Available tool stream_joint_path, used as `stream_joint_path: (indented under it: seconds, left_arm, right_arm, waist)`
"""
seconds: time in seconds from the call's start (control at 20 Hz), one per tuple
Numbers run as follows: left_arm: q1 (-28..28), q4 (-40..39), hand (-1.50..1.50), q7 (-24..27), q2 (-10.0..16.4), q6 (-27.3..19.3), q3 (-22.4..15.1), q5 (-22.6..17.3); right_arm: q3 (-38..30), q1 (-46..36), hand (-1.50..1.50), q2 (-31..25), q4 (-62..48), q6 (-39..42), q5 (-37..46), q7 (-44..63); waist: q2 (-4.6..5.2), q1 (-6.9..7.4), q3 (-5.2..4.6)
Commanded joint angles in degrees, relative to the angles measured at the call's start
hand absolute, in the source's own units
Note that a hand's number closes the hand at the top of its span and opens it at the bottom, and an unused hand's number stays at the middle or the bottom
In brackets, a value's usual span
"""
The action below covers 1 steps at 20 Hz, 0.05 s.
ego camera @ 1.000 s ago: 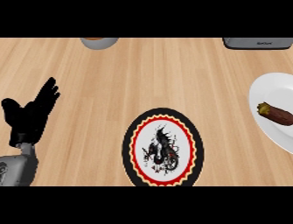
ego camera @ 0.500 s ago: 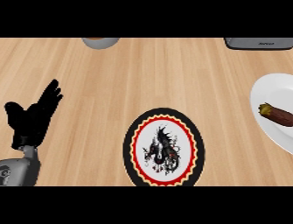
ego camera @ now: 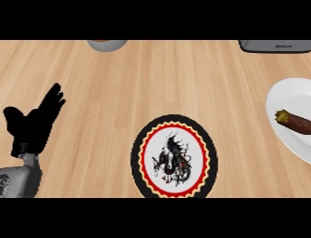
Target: Pick the sweet potato from the plate and place it in the plate
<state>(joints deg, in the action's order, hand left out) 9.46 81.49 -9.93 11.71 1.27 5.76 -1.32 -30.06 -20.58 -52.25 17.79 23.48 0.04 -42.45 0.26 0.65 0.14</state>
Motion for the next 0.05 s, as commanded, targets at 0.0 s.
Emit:
stream_joint_path:
  seconds: [0.0]
  left_arm:
    - [-0.7,0.3,0.0,0.8,-1.5,-0.6,-1.1,0.9]
  right_arm:
    - [0.2,-0.7,-1.5,-2.3,-4.4,3.0,1.1,-5.1]
  waist:
    - [0.18,0.5,0.11]
